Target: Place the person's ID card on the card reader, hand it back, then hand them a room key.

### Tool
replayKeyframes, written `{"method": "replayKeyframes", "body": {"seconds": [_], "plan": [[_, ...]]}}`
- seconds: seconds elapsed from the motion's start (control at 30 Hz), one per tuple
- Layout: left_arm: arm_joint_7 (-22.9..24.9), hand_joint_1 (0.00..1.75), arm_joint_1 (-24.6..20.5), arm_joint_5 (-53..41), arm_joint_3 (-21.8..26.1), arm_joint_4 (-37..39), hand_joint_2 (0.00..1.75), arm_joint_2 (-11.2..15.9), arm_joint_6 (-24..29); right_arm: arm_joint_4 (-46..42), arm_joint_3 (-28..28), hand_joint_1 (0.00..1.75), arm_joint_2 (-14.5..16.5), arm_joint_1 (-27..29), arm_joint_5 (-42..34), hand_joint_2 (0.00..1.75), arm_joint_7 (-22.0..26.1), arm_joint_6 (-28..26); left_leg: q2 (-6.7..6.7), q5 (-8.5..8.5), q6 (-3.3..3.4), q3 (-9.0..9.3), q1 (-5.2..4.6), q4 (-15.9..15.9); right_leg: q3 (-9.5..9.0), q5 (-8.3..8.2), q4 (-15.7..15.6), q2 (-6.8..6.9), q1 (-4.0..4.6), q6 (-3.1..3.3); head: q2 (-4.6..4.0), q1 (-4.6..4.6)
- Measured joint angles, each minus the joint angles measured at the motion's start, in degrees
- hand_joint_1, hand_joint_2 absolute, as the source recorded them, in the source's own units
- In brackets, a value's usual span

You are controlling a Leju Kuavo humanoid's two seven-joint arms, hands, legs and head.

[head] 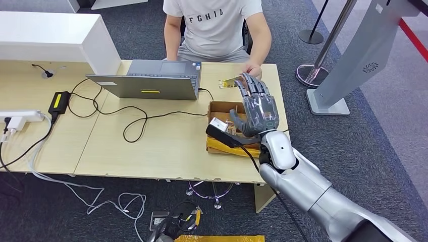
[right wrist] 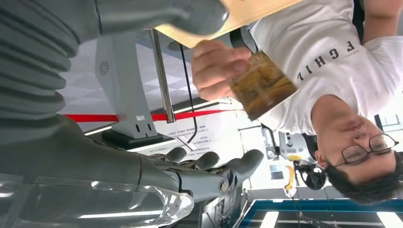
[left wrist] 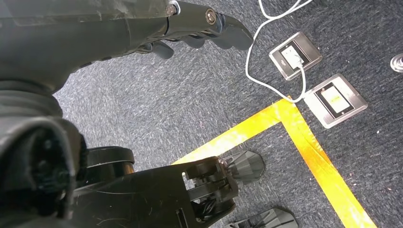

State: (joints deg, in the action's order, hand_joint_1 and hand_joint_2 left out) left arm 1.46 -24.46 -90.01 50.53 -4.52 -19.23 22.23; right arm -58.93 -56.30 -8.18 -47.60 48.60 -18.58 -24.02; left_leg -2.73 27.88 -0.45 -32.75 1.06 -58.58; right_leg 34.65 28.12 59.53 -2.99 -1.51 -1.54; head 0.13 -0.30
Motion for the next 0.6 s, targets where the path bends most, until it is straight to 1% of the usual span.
{"method": "replayKeyframes", "body": {"seconds": [0.2,0.5,0.6], "plan": [[0.0,0.0,0.0,0.0,0.0,0.0,0.0,0.0,0.2,1.0,-0.7,0.0,0.6,0.2,-0.2,0.0,1.5,-0.2,0.0,0.0,0.0,0.0,0.0,0.0,0.0,0.0,0.0,0.0,0.0,0.0,0.0,0.01],[0.0,0.0,0.0,0.0,0.1,0.0,0.0,0.0,0.3,2.0,-1.2,0.0,1.3,0.2,-0.2,0.0,1.7,-0.3,0.0,0.0,0.0,0.0,0.0,0.0,0.0,0.0,0.0,0.0,0.0,0.0,0.0,0.0],[0.0,0.0,0.0,0.0,0.2,0.0,0.0,0.0,0.4,2.3,-0.9,0.0,1.5,0.2,-3.6,0.0,1.9,-1.2,0.0,0.0,0.0,0.0,0.0,0.0,0.0,0.0,0.0,0.0,0.0,0.0,0.0,0.0]]}}
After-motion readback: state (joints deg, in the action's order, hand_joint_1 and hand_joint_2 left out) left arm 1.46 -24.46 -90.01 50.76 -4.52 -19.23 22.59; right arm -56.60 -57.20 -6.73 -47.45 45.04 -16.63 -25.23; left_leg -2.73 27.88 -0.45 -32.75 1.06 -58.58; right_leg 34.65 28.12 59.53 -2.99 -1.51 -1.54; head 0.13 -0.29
